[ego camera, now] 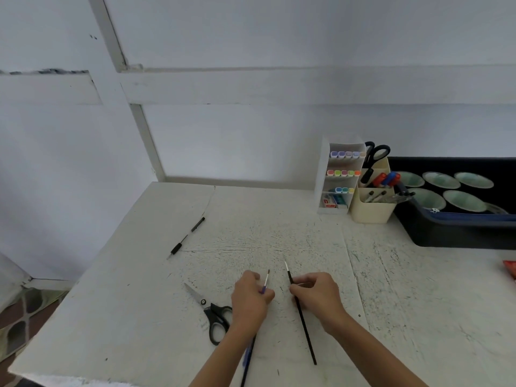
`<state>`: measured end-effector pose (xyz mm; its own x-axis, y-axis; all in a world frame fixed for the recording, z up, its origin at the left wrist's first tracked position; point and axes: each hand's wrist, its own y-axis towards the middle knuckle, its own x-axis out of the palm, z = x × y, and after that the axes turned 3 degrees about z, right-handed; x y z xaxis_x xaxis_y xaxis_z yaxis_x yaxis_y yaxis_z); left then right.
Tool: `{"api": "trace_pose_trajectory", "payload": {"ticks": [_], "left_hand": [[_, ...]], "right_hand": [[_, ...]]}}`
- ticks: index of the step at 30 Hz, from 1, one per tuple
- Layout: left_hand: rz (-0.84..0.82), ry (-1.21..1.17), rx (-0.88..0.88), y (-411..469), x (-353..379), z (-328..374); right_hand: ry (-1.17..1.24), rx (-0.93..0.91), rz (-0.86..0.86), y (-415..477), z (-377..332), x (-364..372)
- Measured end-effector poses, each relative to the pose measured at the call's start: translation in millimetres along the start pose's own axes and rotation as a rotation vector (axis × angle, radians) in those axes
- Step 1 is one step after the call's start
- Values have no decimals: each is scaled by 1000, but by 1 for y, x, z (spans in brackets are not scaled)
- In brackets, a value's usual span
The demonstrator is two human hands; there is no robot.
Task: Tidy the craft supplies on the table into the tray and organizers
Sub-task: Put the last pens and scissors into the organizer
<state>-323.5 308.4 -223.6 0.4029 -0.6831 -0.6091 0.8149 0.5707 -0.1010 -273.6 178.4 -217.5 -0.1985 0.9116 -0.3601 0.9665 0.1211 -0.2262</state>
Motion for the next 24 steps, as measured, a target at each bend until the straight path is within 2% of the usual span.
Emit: {"api": "trace_pose_trajectory", "payload": {"ticks": [2, 7, 11, 15, 24], "left_hand": [[3, -129, -20, 3, 1, 6], [-48, -402, -34, 16, 6, 35], [-116, -629, -116, 22, 12, 59], [-134, -678, -102, 24, 21, 73], [-240, -630, -20, 19, 43, 113]], "right_hand": [[114, 64, -40, 2, 0, -3], [371, 142, -291, -3, -11, -17], [499, 119, -322, 0, -14, -31], [529, 131, -310, 7, -17, -51], [398, 127, -251, 23, -27, -95]]}}
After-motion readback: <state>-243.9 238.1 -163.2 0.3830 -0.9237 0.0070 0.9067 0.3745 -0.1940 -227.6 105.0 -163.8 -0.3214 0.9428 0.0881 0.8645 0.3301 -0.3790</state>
